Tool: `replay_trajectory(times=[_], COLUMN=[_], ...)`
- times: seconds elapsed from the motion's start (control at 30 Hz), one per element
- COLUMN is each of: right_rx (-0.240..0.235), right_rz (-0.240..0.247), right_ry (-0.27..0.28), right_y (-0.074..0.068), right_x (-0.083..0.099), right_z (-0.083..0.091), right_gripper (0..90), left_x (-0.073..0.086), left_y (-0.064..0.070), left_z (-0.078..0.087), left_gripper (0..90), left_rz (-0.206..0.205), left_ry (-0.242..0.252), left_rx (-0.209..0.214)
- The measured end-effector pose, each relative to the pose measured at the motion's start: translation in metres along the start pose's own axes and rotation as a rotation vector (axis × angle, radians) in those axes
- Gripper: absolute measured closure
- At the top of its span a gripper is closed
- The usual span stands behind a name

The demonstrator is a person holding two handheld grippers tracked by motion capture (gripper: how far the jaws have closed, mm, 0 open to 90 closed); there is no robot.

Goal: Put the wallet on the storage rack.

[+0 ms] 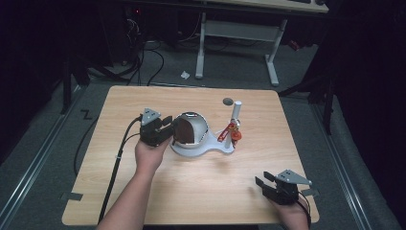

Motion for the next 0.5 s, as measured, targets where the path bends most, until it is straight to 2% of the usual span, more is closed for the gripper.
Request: replay_trajectory(times=[0.5], right_rx=[-0.003], right_rz=[0.002], right_ry=[-0.007], right_y=[-0.002], right_x=[0.001], right_z=[-0.001], right_gripper=[54.6], left_x=[0.018], left_y=[-0.005], left_z=[0.021], left_gripper=[58.2], left_rz=[-0.027], left_ry=[-0.021], left_rx=[0.0])
Point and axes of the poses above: each handheld gripper's, and its own axes: z roughly backward along the jaws, x roughly out of its underside, y roughly to its right, the point moved 10 cm from there along -z, roughly forward along the jaws, and after that the axes turned 10 degrees about -x, right-handed, at the moved point
